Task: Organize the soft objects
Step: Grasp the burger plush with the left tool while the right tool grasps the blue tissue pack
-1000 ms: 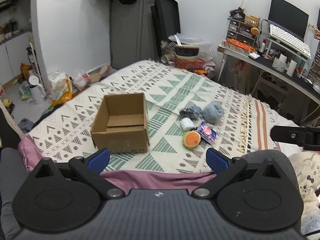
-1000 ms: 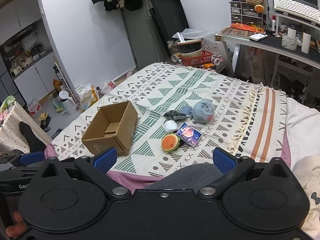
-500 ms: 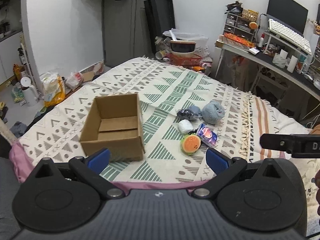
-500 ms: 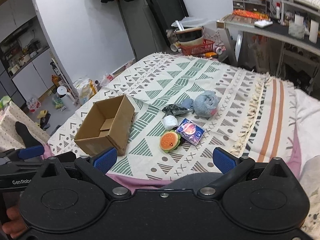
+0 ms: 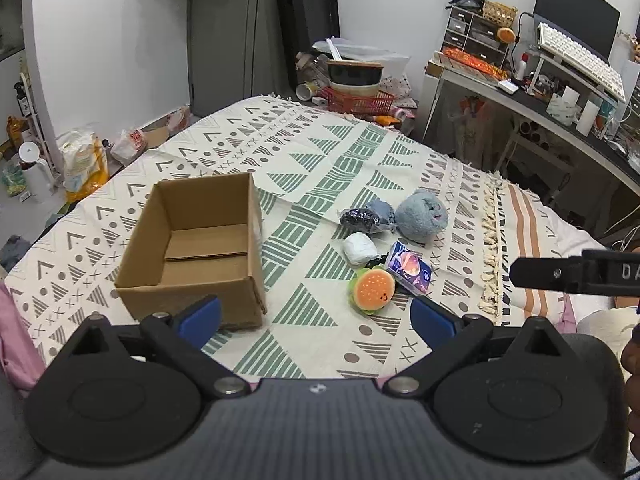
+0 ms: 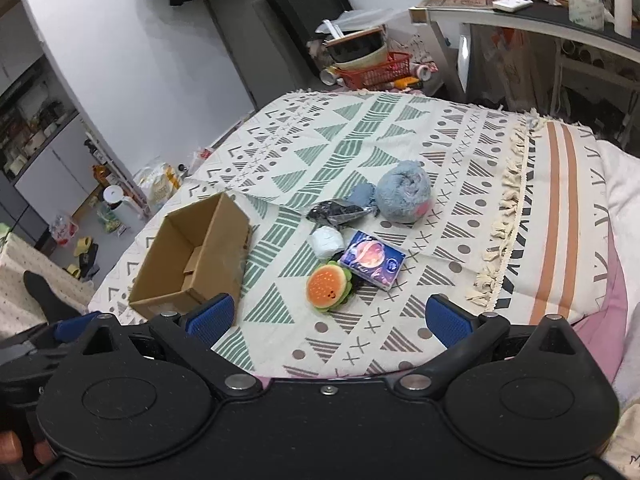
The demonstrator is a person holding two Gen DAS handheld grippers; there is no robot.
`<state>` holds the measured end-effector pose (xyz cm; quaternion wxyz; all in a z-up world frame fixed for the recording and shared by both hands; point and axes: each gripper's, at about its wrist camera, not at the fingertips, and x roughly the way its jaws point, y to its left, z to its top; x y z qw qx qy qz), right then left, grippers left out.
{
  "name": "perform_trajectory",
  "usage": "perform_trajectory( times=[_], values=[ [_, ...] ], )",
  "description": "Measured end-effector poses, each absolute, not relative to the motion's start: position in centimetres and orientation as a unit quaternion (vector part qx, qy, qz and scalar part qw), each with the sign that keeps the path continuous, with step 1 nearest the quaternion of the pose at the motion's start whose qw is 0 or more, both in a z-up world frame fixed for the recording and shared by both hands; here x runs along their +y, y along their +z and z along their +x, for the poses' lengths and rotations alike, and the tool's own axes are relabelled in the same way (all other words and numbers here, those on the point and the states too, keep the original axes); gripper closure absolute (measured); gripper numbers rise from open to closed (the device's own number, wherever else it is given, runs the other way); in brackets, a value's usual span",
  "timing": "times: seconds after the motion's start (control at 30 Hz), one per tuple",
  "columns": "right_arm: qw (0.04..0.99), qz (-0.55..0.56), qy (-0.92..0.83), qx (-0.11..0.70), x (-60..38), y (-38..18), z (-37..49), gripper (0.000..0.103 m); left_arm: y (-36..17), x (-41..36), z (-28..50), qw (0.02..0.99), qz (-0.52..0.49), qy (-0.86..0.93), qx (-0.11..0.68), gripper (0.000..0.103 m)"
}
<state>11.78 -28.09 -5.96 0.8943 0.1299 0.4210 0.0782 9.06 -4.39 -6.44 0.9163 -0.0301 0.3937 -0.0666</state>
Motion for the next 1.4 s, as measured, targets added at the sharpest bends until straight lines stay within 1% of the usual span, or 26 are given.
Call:
perform_trajectory(
  times=[0.17,0.37,0.4,0.47,0.53,0.57,0.6,0.7,0.8,1.03,1.1,1.23,1.3,1.4],
  values=[
    [0.888,0.134,0.066,0.435,-28.5,-7.4,13.3,0.000,-7.6,-5.0,10.4,0.914,-0.038,-0.073,0.398,0.004],
    [0.875,0.145,0.058,0.458,-28.8,-9.7,14.8,0.002,-9.3,-5.8,12.1,0.909,-0.044,-0.083,0.405,0.010],
    [0.871,0.154,0.061,0.463,-29.0,-10.1,15.1,0.006,-9.6,-5.8,12.3,0.908,-0.043,-0.085,0.407,0.012],
    [0.867,0.168,0.067,0.465,-29.2,-10.5,15.5,0.006,-10.4,-5.9,13.1,0.904,-0.046,-0.088,0.415,0.016],
    [0.865,0.173,0.069,0.466,-29.3,-11.0,15.9,0.006,-11.3,-5.8,13.9,0.898,-0.052,-0.091,0.427,0.025],
    [0.862,0.177,0.073,0.469,-29.3,-11.3,16.1,0.007,-11.8,-5.9,14.3,0.894,-0.056,-0.093,0.435,0.027],
    [0.860,0.183,0.076,0.471,-29.4,-11.7,16.4,0.010,-12.3,-6.0,14.6,0.891,-0.060,-0.094,0.441,0.029],
    [0.848,0.208,0.073,0.481,-30.2,-12.8,17.2,0.015,-13.4,-6.3,15.7,0.885,-0.073,-0.097,0.450,0.032],
    [0.835,0.243,0.073,0.488,-31.1,-13.8,18.0,0.018,-14.2,-6.9,16.8,0.882,-0.076,-0.103,0.454,0.032],
    [0.824,0.276,0.053,0.491,-32.1,-15.2,19.4,0.017,-15.7,-8.4,19.6,0.876,-0.078,-0.116,0.462,0.032],
    [0.820,0.286,0.045,0.494,-32.5,-15.9,20.1,0.013,-16.4,-9.2,20.4,0.871,-0.072,-0.122,0.470,0.032],
    [0.812,0.300,0.027,0.500,-33.1,-17.5,21.4,0.010,-18.3,-10.2,21.9,0.858,-0.070,-0.129,0.493,0.032],
    [0.807,0.313,0.033,0.500,-33.4,-18.2,22.0,0.004,-19.2,-10.6,22.5,0.852,-0.071,-0.134,0.502,0.032],
    [0.802,0.324,0.029,0.501,-33.6,-19.2,23.1,0.001,-20.5,-11.1,23.4,0.846,-0.072,-0.140,0.510,0.031]
  ],
)
